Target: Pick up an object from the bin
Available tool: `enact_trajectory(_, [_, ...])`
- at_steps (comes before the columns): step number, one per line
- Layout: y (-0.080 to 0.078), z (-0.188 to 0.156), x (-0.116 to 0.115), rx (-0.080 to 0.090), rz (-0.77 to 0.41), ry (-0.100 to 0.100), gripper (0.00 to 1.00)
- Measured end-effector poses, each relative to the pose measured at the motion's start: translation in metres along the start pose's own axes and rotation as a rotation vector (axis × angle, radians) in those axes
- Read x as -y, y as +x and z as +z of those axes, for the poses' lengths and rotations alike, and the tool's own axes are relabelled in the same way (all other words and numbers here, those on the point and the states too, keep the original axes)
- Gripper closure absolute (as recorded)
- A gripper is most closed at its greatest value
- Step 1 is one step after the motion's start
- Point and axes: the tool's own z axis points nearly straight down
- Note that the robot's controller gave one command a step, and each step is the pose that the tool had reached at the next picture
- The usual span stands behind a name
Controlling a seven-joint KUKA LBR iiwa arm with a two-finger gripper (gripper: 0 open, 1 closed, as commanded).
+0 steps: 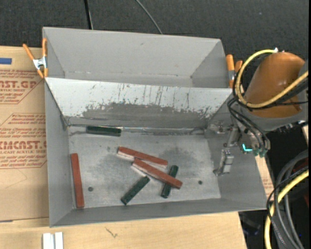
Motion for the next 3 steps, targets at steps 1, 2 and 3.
enact_trajectory(1, [-0.002,-0.004,0.0,0.008,-0.001,0.001,0.0])
enact_trajectory(2, [0.013,0.027,-0.052,0.01,-0.177,0.003,0.0])
enact_trajectory(3, [0.009,0.06,-0.077,0.007,-0.149,0.0,0.0])
